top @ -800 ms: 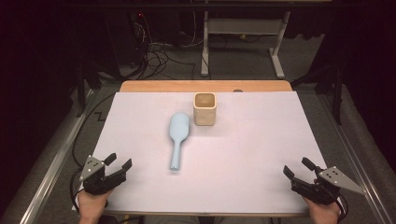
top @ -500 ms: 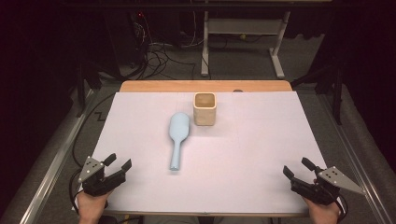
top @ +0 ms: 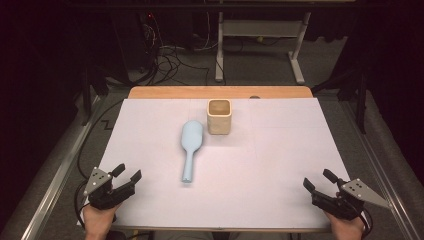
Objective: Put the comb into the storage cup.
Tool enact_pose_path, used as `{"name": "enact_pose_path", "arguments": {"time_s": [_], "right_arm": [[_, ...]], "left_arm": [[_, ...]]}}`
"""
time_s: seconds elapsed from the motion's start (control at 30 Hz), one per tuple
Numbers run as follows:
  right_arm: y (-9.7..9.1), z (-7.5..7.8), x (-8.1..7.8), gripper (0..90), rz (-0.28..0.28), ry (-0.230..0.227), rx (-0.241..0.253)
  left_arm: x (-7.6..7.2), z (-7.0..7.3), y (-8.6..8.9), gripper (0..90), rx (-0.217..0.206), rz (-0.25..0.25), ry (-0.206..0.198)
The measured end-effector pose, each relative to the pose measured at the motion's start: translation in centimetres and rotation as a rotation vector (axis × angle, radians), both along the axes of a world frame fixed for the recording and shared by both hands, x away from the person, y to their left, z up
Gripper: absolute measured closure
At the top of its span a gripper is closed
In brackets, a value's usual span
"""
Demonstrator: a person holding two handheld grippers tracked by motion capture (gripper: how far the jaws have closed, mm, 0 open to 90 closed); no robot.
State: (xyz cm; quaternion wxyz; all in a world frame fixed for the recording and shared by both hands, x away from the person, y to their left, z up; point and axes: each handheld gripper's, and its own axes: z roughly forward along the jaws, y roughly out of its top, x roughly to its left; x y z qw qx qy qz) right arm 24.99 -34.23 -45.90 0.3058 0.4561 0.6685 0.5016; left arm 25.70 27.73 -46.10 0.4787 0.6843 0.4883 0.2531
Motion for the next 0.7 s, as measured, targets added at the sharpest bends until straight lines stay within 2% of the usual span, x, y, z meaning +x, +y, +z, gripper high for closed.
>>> {"name": "enact_pose_path", "arguments": {"time_s": [0.7], "right_arm": [[0.07, 0.0, -0.03, 23.5, 0.007, -0.009, -0.002]], "left_arm": [[0.19, 0.24, -0.11, 33.9, -0.023, 0.01, -0.025]]}}
